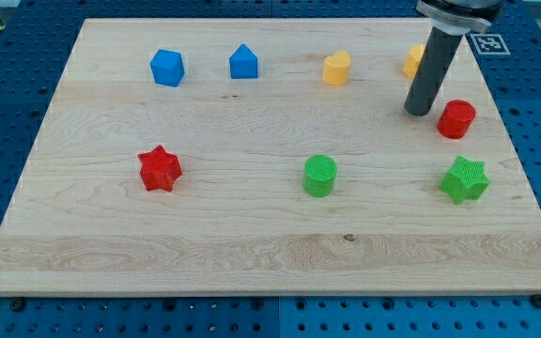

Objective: Push the red circle top right of the green star

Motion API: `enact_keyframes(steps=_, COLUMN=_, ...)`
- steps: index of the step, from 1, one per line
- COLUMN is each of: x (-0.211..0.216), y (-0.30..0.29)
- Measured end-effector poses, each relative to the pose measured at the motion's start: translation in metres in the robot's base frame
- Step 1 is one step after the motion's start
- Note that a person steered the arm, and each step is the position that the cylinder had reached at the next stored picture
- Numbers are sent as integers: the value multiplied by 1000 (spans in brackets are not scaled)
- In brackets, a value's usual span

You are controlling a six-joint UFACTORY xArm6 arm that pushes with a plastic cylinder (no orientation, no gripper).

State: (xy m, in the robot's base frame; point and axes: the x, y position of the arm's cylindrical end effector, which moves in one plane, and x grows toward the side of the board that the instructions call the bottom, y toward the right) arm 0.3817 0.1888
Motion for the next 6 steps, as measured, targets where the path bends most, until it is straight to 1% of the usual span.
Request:
enact_keyframes(steps=1, x=-11, y=5)
enact_keyframes(steps=2, x=-3, y=28)
enact_keyframes(steps=3, x=24, y=44)
enact_keyframes(steps=4, x=33, y=44)
enact_keyframes(steps=5, x=21, y=2)
enact_keyframes(steps=6, x=25, y=-75)
